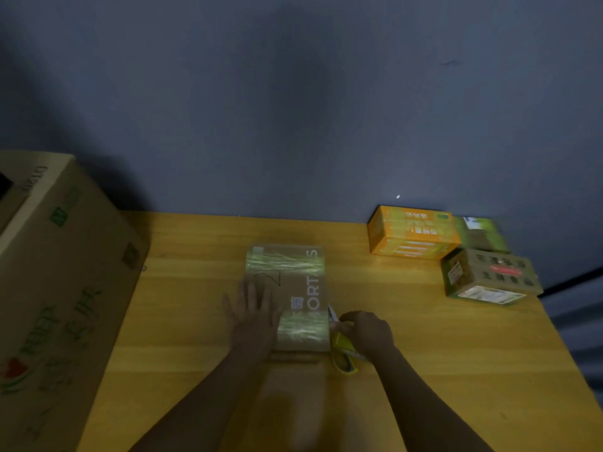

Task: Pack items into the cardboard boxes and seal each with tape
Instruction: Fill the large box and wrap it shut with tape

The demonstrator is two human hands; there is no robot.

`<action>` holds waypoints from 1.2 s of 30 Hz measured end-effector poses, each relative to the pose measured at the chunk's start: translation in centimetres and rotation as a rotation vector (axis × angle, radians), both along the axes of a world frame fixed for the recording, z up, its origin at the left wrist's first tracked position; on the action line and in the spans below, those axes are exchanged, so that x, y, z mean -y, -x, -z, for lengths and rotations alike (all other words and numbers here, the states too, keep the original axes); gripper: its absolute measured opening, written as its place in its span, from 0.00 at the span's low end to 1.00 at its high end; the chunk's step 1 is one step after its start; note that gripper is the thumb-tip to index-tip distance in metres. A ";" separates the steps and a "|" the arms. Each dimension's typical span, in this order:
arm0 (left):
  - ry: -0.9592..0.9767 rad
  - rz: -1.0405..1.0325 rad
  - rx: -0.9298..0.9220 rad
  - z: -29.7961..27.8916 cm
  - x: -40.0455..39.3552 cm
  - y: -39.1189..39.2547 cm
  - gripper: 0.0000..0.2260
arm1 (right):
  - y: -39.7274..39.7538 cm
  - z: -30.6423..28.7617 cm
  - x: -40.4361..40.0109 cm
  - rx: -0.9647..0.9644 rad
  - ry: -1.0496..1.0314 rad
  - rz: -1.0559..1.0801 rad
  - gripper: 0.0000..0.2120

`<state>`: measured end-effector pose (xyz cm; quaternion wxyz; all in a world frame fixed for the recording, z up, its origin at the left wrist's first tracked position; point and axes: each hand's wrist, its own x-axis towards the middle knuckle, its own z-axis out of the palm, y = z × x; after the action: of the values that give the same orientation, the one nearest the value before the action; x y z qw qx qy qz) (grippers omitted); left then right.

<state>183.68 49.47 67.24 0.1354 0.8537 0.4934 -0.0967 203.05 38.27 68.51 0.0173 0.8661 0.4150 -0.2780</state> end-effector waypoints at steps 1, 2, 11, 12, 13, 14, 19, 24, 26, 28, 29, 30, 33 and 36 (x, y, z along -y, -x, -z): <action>-0.042 0.034 0.006 -0.6 0.2 -0.4 0.34 | 0.0 0.1 0.0 -0.023 -0.006 -0.012 0.22; -0.068 0.095 0.043 -1.2 0.5 -1.1 0.28 | 0.0 0.2 0.1 -0.039 -0.007 -0.030 0.21; 0.096 0.440 -0.140 -0.3 3.6 -6.0 0.38 | -0.8 1.1 0.0 -0.081 -0.016 -0.017 0.21; 0.077 0.442 -0.137 -0.2 3.5 -6.2 0.33 | -0.8 1.2 0.1 -0.089 -0.027 -0.003 0.21; 0.054 0.450 -0.118 -0.6 3.5 -6.5 0.30 | -0.8 1.2 0.2 -0.096 -0.035 0.014 0.22; -0.006 0.467 -0.096 -1.0 3.4 -6.7 0.30 | -0.8 1.1 0.2 -0.105 -0.043 0.029 0.23; 0.065 0.473 -0.086 -2.3 2.1 -4.8 0.37 | -1.2 -2.3 0.1 -0.192 -0.153 0.073 0.32; 0.212 0.394 0.491 -2.5 -0.5 2.0 0.40 | 0.3 -10.3 -1.6 -0.390 -0.337 -0.103 0.30; 0.255 0.329 0.679 -1.7 -1.2 4.8 0.39 | 1.8 -12.7 -3.0 -0.502 -0.320 -0.171 0.29; 0.323 0.272 0.710 -2.0 -2.1 6.6 0.40 | 3.5 -13.2 -4.7 -0.561 -0.347 -0.219 0.26; 0.378 0.240 0.689 -2.4 -2.5 7.6 0.42 | 4.6 -12.9 -5.6 -0.578 -0.392 -0.227 0.24; 0.430 0.204 0.666 -2.9 -2.9 8.4 0.42 | 5.7 -12.6 -6.4 -0.590 -0.438 -0.216 0.22; 0.454 0.099 0.656 -3.6 -3.7 10.2 0.39 | 8.4 -12.6 -8.3 -0.618 -0.454 -0.233 0.22; 0.295 0.132 0.643 -2.6 -4.6 11.5 0.39 | 8.9 -13.0 -9.2 -0.637 -0.287 -0.261 0.13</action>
<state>172.14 54.02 69.84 0.3989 0.8419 0.3499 0.0979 194.19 47.42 81.55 -0.1990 0.6695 0.5412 -0.4682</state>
